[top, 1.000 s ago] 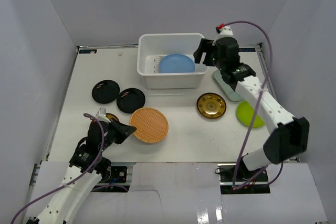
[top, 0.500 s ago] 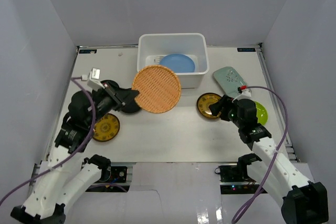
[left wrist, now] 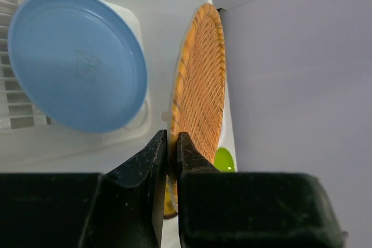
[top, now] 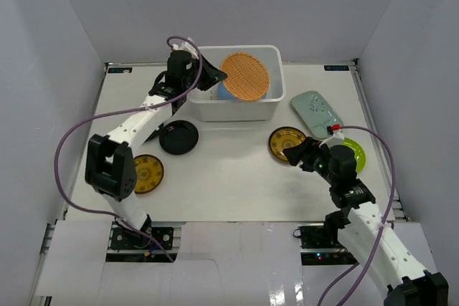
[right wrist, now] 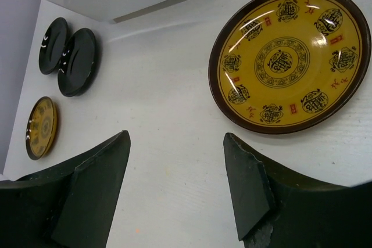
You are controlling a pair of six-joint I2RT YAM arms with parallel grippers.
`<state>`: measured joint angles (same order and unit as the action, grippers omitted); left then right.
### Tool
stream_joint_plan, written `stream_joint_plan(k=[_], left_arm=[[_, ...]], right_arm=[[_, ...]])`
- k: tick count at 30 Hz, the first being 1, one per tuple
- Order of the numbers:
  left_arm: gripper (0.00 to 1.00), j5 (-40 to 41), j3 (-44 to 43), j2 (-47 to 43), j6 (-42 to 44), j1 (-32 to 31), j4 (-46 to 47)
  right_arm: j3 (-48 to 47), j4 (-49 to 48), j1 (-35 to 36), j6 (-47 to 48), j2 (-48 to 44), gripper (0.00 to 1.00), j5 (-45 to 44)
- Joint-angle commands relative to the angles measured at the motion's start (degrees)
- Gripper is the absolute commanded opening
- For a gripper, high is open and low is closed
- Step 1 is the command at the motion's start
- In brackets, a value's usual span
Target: Place the plates into the plastic bin on the countertop
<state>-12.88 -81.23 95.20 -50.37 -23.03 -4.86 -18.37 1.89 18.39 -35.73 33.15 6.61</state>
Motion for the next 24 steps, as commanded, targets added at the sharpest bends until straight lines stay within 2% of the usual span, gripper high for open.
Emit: stream_joint_plan(k=[1, 5, 8, 10, 12, 13, 16, 17, 21, 24], left_arm=[[0.00, 0.1, -6.6, 4.2, 1.7, 1.1, 4.4], [0.00, -1.8, -15.4, 15.7, 1.8, 1.6, 3.7], [0.00, -1.2, -17.6, 19.1, 1.9, 1.7, 2.1], [0.00, 0.0, -17.1, 20.0, 2.0, 2.0, 2.0], [0.11, 1.2, -16.0, 20.2, 2.1, 2.6, 2.0], [0.26, 1.6, -15.7, 20.2, 2.2, 3.1, 1.4], [0.45, 1.6, -15.5, 19.4, 2.7, 4.1, -0.6], [0.58, 1.8, -15.5, 19.0, 3.3, 4.1, -1.0], [0.71, 2.3, -17.6, 16.0, 8.8, 4.2, -3.5], [0.72, 4.5, -20.5, 12.5, 13.3, 4.2, -8.4]], right_arm=[[1.8, 0.1, 0.2, -1.4, -0.9, 0.72, 1.2], [3.3, -1.1, 0.2, -2.8, -1.2, 0.72, 2.1], [2.6, 1.2, 0.2, -1.5, -0.5, 0.74, -3.8], [3.0, 0.8, 0.2, -1.5, 0.6, 0.79, -6.2], [3.4, 0.0, 0.2, -2.2, 2.8, 0.85, -10.6], [3.9, -0.8, 0.2, -2.9, 3.8, 0.87, -11.3], [4.6, -4.7, 0.1, -5.1, 8.2, 0.87, -14.3], [4.5, -5.4, 0.1, -5.8, 9.4, 0.86, -15.7], [4.0, -8.8, -0.1, -8.7, 16.1, 0.79, -19.3], [4.0, -11.7, -0.5, -11.3, 20.0, 0.76, -21.5]])
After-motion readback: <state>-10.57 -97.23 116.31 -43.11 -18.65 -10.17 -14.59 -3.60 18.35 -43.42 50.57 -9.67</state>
